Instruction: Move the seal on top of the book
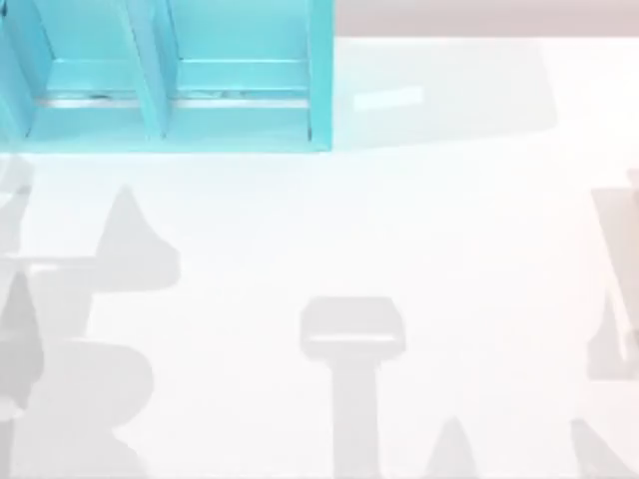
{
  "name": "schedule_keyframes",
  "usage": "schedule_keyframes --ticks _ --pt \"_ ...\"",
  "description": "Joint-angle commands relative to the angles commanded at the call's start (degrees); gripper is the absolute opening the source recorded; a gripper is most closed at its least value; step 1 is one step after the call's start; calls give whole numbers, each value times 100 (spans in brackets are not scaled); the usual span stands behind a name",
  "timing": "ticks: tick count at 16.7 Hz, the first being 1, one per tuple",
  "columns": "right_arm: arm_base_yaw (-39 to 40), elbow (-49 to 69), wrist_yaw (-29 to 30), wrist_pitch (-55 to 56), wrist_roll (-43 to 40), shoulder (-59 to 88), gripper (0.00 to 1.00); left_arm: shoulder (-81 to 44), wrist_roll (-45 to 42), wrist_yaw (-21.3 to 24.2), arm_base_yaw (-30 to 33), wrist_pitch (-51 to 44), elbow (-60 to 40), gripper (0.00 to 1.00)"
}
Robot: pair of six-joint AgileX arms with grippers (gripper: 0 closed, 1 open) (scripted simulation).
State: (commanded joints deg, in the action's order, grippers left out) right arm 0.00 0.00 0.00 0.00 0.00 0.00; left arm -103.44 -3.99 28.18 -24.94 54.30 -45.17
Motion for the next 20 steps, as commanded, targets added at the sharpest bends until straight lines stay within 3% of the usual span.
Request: schedule_keyframes --ticks 4,8,15,20 --pt "0 0 0 0 0 0 100 -1611 -67 425 -385 755 -615 100" --pt "0 0 0 0 0 0 100 -2241 -84 607 -548 1066 -867 100" --pt "0 0 0 0 0 0 100 -2282 -81 575 -504 1027 -931 100" --pt "0 0 0 0 0 0 100 -2819 -39 330 -261 632 -1907 100"
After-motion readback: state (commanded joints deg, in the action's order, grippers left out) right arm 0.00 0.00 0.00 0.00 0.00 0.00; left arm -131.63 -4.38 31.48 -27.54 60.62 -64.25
